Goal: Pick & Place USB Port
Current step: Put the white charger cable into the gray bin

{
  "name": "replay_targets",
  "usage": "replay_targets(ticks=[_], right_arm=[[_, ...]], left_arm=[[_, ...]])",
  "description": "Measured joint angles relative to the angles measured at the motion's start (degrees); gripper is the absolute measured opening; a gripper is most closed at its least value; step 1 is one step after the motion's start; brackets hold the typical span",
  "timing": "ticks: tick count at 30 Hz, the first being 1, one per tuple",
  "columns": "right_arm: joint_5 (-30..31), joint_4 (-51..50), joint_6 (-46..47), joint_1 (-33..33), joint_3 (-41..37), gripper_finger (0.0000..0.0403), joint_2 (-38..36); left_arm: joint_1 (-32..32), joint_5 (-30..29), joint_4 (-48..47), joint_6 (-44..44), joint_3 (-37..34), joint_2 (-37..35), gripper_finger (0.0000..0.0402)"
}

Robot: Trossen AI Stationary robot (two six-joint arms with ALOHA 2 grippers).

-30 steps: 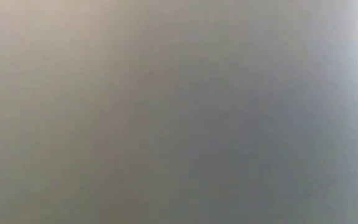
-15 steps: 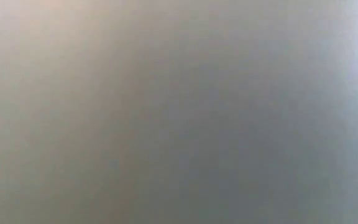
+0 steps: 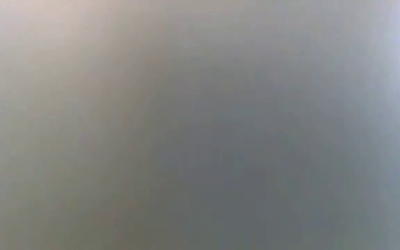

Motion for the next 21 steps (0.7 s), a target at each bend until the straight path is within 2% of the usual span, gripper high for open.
replay_targets(ticks=[3, 6, 14, 21], right_arm=[[-0.02, -0.29, -0.19, 0.02, 0.0, 0.0086, 0.0], [-0.12, -0.31, -0.38, 0.01, 0.0, 0.0086, 0.0], [0.2, -3.48, -0.66, 0.02, -0.26, 0.0086, 0.23], [-0.15, 1.38, -0.39, 0.0, -8.23, 0.0086, 0.81]], left_arm=[[0.35, -0.57, -1.37, -1.0, 0.0, 0.0, 0.0153], [0.64, -2.86, -2.8, -1.36, 0.0, -0.43, 0.0155], [3.95, -15.29, -5.17, 3.2, -0.02, -7.74, 0.012], [10.15, -24.3, -18.47, 5.47, -0.02, -17.82, 0.0093]])
